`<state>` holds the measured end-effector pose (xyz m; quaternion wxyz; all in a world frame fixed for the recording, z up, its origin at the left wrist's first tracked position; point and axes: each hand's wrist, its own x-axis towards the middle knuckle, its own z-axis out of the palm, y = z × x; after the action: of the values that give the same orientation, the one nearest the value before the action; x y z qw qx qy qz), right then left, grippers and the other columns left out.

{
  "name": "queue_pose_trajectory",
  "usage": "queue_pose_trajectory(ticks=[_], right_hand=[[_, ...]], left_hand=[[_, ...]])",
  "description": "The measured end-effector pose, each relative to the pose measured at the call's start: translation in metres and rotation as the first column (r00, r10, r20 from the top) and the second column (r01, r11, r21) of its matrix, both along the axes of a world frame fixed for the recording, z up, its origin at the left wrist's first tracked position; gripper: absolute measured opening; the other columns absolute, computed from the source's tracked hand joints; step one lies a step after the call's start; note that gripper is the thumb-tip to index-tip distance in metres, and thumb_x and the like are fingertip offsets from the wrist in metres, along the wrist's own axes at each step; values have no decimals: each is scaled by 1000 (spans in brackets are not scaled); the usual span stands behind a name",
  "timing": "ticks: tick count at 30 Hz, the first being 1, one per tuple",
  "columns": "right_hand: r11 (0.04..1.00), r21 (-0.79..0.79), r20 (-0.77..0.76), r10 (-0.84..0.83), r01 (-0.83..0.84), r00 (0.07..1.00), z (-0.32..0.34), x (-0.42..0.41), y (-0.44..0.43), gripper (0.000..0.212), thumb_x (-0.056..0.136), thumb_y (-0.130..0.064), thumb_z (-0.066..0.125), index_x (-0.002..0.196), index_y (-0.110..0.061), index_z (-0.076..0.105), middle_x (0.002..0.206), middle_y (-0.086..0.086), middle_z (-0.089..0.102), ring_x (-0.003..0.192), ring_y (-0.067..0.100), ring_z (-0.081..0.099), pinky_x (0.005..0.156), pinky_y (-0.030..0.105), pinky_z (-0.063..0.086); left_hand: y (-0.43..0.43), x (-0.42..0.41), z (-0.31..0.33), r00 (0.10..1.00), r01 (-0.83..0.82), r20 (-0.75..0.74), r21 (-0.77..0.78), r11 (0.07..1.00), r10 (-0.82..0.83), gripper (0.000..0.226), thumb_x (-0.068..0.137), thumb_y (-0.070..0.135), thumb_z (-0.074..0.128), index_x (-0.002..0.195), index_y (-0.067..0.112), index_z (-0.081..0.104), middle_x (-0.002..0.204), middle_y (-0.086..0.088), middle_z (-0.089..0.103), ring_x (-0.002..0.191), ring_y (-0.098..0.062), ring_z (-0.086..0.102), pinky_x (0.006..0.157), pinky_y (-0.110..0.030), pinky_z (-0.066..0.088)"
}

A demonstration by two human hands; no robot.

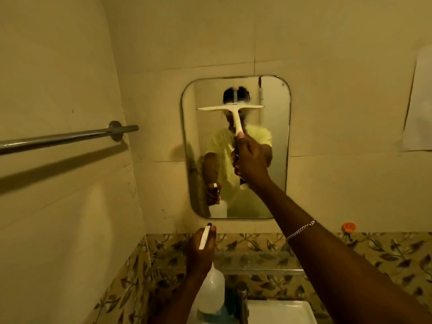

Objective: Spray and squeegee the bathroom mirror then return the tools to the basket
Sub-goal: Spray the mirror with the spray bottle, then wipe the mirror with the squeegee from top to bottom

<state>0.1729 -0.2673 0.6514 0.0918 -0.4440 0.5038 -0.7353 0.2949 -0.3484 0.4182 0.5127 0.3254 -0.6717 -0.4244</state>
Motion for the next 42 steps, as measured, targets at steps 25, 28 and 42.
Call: queue_pose_trajectory(ticks=[25, 28, 42], right_hand=[[946, 102, -166, -289, 308, 943, 19, 53, -96, 36, 112, -40, 37, 107, -12, 60, 87, -1, 64, 81, 19, 67, 66, 32, 53], [952, 91, -95, -285, 293, 954, -46, 59, -96, 31, 111, -41, 41, 98, -20, 60, 73, -10, 58, 62, 4, 59, 47, 14, 43], [878, 405, 106, -321, 254, 941, -299, 75, -84, 27, 108, -37, 46, 99, -23, 67, 77, -1, 69, 69, 13, 67, 61, 27, 54]], left_hand=[[-44, 42, 27, 999, 11, -50, -126, 992, -18, 34, 102, 27, 57, 75, 10, 69, 65, -6, 69, 64, -20, 67, 64, -41, 58], [-50, 42, 29, 996, 22, -80, -121, 992, -32, 29, 102, 21, 59, 78, 11, 71, 66, -5, 69, 64, -17, 68, 64, -35, 58], [-57, 49, 32, 993, -17, -116, -229, 973, -10, 34, 98, 37, 53, 80, 14, 71, 68, 1, 71, 68, -8, 68, 62, -10, 52]])
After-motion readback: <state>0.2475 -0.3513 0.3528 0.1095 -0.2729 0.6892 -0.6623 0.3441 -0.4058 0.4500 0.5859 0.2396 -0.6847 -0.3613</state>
